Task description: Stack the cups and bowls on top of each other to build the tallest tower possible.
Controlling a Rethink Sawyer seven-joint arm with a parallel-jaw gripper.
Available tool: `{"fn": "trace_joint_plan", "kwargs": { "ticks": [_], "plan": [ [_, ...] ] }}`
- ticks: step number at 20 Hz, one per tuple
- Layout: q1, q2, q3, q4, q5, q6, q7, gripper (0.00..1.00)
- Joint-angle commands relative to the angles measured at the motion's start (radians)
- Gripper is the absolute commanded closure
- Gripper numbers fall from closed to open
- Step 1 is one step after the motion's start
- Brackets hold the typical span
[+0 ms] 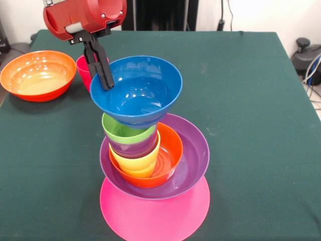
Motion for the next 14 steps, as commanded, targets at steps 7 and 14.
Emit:
{"fn": "trace_joint_plan", "kwargs": {
  "ticks": [7,14],
  "plan": [
    [0.015,0.045,0.024,0.009,-0.082,0.029,-0.260,1.00],
    [0.009,0.056,0.033,-0.016,-0.082,0.059,-0.278,1.00]
  ]
}}
